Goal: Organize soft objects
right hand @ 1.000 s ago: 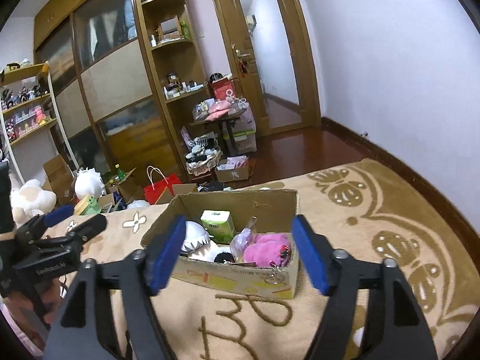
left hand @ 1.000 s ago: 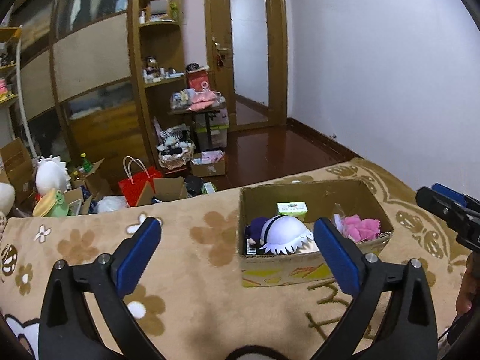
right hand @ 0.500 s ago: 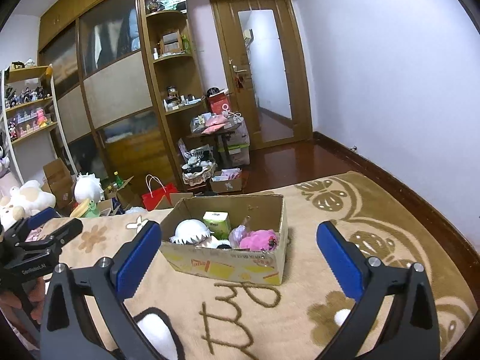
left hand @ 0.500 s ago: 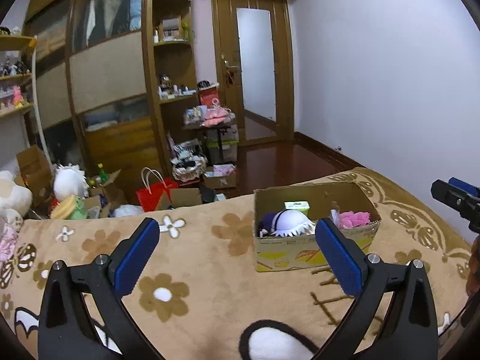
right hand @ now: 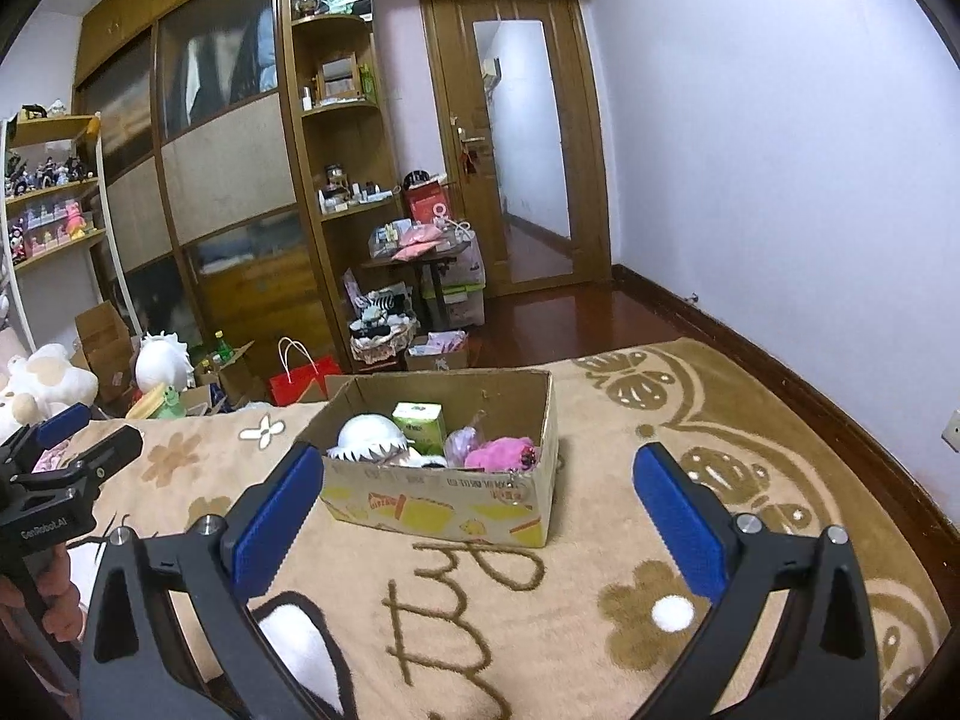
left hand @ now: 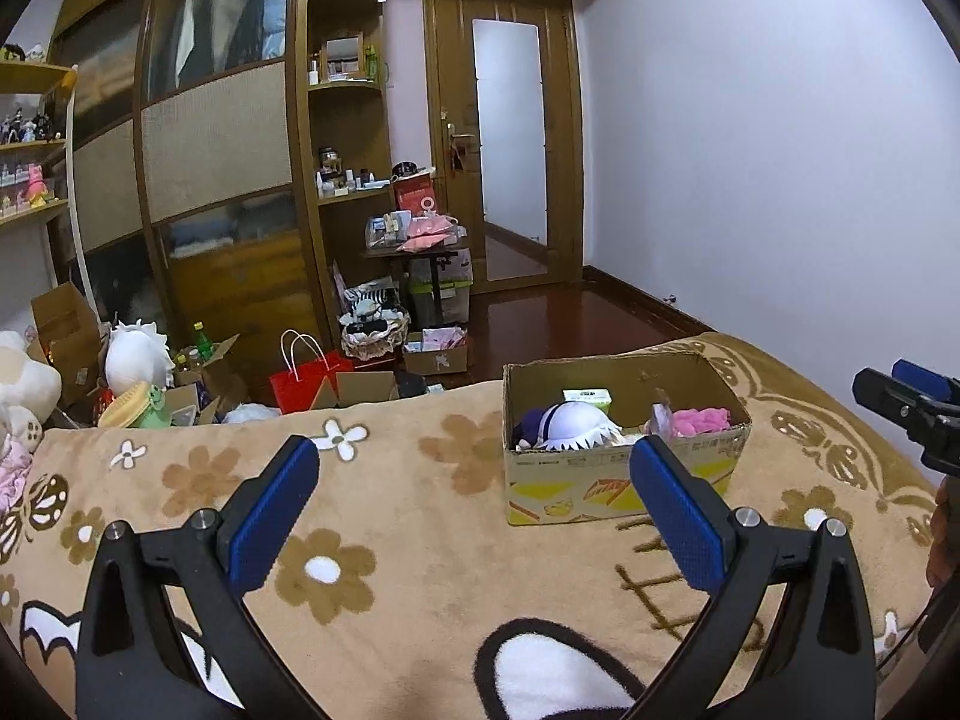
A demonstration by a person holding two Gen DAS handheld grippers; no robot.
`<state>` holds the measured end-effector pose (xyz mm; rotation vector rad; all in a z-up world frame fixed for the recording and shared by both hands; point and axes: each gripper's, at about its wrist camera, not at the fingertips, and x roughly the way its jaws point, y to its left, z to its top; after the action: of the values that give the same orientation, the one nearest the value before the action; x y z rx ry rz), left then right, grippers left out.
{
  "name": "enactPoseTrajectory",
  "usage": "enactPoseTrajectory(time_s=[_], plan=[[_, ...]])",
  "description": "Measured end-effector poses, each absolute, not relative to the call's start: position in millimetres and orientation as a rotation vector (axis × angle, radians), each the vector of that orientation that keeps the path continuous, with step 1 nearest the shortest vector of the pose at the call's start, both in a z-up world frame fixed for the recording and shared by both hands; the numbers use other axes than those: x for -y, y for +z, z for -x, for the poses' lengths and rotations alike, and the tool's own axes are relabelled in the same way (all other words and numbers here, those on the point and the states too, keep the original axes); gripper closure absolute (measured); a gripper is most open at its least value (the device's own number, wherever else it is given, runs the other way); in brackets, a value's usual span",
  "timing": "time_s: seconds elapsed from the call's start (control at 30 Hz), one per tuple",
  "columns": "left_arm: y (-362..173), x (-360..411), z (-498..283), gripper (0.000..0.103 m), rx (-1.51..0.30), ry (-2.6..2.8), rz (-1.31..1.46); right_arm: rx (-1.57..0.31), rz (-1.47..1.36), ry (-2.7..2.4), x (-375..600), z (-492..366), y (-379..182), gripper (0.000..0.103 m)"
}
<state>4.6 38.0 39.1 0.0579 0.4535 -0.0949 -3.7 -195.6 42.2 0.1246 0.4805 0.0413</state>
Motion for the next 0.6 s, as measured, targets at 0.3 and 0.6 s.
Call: enactPoseTrajectory(time_s=[0.3,0.6], plan=[[24,-33,-18,0.001,-0.486,-0.111,-0.076,-0.524,-0.122,0.028,195,-10,26,0.0],[15,-29,-22,0.001,-0.479,-0.091,-0.089,-0.541,-0.108,0.026,190,-16,18,0.0]])
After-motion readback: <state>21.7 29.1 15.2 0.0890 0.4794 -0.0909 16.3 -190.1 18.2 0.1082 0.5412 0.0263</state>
